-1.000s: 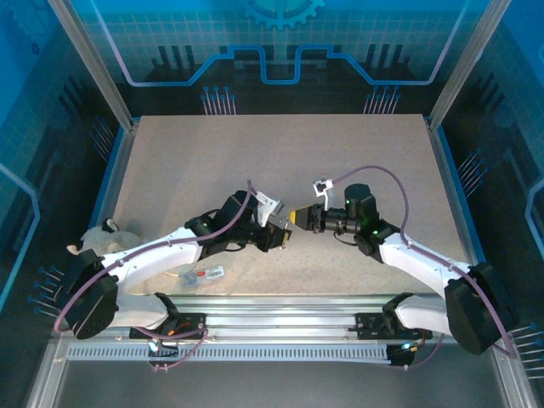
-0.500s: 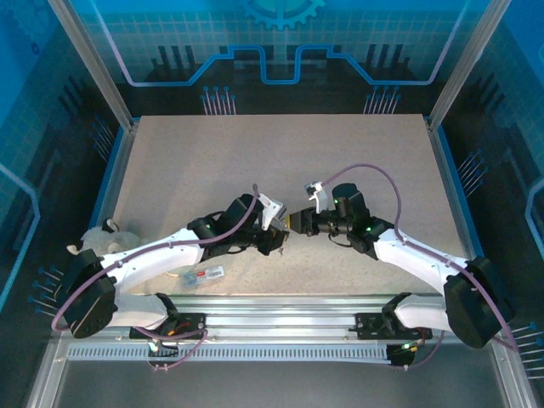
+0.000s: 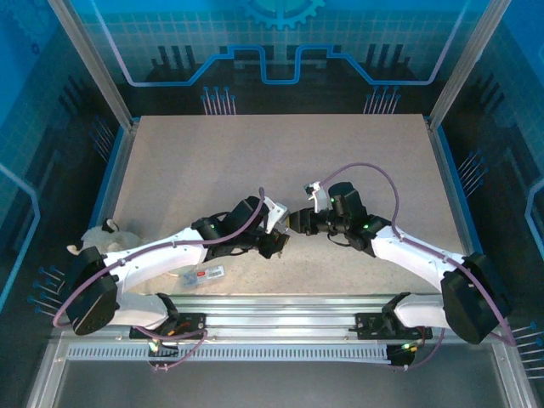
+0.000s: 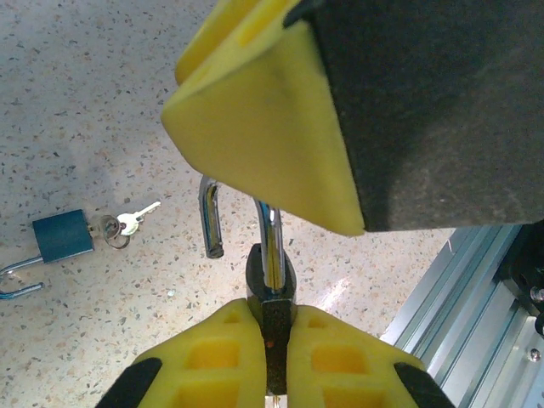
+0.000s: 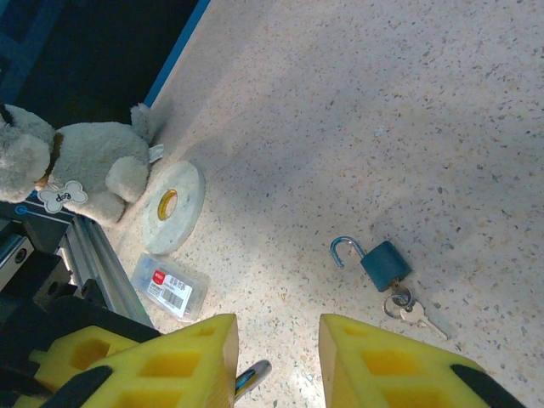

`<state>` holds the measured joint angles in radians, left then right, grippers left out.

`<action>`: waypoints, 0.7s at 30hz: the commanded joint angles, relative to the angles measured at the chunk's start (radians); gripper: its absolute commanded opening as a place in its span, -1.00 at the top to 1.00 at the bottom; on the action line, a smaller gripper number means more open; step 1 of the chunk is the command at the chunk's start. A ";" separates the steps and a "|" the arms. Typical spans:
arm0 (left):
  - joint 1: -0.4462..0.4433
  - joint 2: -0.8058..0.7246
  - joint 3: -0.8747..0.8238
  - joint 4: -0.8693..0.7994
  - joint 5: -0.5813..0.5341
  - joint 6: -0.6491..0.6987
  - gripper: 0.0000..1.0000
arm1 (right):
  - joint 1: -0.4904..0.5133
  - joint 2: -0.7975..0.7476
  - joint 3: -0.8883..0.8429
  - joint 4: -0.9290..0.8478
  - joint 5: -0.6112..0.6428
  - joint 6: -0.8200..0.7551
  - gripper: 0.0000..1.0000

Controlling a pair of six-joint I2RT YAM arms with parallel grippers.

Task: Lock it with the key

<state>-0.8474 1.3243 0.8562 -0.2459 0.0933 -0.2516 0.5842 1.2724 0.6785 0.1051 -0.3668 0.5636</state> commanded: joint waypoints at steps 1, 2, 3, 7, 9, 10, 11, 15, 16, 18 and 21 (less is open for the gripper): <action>-0.005 -0.011 0.044 0.004 -0.023 0.027 1.00 | 0.009 -0.003 0.013 -0.003 -0.023 -0.013 0.37; -0.005 -0.014 0.043 0.004 -0.022 0.026 1.00 | 0.009 -0.006 0.011 0.004 -0.029 -0.012 0.34; -0.005 -0.018 0.039 0.008 -0.022 0.024 1.00 | 0.007 -0.011 0.009 0.008 -0.038 -0.015 0.32; 0.004 -0.056 0.017 0.038 -0.007 0.009 1.00 | -0.022 -0.069 -0.027 0.048 -0.049 -0.005 0.25; 0.021 -0.072 0.003 0.053 0.032 -0.006 1.00 | -0.047 -0.103 -0.061 0.103 -0.072 0.023 0.22; 0.033 -0.083 -0.010 0.074 0.062 -0.016 1.00 | -0.063 -0.117 -0.080 0.133 -0.087 0.038 0.20; 0.043 -0.094 -0.024 0.099 0.098 -0.028 1.00 | -0.079 -0.133 -0.097 0.158 -0.108 0.054 0.18; 0.088 -0.133 -0.079 0.213 0.254 -0.084 1.00 | -0.129 -0.185 -0.166 0.334 -0.185 0.123 0.09; 0.098 -0.141 -0.088 0.234 0.285 -0.097 1.00 | -0.139 -0.196 -0.184 0.381 -0.201 0.140 0.06; 0.114 -0.149 -0.097 0.265 0.351 -0.115 1.00 | -0.153 -0.216 -0.214 0.454 -0.221 0.164 0.00; 0.119 -0.149 -0.102 0.309 0.439 -0.139 1.00 | -0.152 -0.226 -0.253 0.588 -0.250 0.191 -0.12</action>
<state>-0.7338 1.1973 0.7643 -0.0452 0.3759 -0.3454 0.4389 1.0637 0.4519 0.4969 -0.5522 0.7055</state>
